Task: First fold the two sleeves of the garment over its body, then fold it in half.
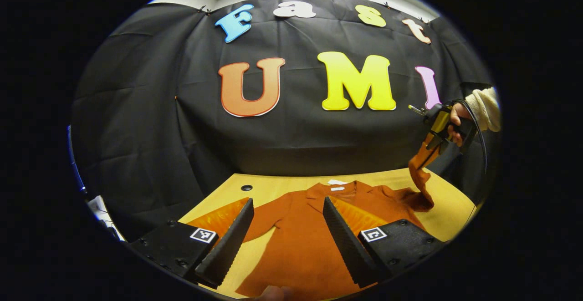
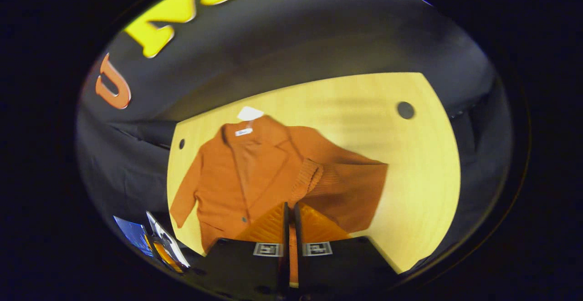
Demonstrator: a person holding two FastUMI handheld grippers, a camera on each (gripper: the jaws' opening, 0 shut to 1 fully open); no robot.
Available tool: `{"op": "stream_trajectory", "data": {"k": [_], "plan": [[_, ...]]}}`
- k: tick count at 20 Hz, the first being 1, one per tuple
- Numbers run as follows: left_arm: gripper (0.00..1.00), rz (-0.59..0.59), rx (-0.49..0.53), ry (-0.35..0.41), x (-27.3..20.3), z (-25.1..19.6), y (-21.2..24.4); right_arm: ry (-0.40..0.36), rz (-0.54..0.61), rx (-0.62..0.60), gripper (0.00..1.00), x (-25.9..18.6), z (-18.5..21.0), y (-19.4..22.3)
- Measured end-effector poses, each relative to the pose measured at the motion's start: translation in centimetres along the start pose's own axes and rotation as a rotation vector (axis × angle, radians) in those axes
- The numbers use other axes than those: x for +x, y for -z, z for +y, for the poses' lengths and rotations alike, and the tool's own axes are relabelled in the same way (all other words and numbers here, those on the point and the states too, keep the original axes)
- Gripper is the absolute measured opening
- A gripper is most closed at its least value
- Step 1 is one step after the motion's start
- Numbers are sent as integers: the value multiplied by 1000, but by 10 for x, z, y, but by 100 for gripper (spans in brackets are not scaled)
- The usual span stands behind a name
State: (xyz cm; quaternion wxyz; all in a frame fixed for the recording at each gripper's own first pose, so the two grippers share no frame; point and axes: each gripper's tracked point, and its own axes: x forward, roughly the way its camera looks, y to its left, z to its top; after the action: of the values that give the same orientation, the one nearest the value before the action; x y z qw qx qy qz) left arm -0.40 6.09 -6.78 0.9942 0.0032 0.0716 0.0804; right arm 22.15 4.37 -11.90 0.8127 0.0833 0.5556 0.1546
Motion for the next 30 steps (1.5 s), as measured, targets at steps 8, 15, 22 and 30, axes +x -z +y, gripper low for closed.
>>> {"op": "stream_trajectory", "data": {"k": [8,15,22,30], "plan": [[99,21,-5,-58,6,60,22,-80,82,-166,0,105,183,14],[99,70,-21,-99,-1,90,51,-56,202,-292,1,211,269,64],[99,129,-63,-140,-13,110,79,-88,220,-241,18,228,291,82],[99,257,-100,-321,-8,182,125,-69,112,-312,99,160,251,80]]}}
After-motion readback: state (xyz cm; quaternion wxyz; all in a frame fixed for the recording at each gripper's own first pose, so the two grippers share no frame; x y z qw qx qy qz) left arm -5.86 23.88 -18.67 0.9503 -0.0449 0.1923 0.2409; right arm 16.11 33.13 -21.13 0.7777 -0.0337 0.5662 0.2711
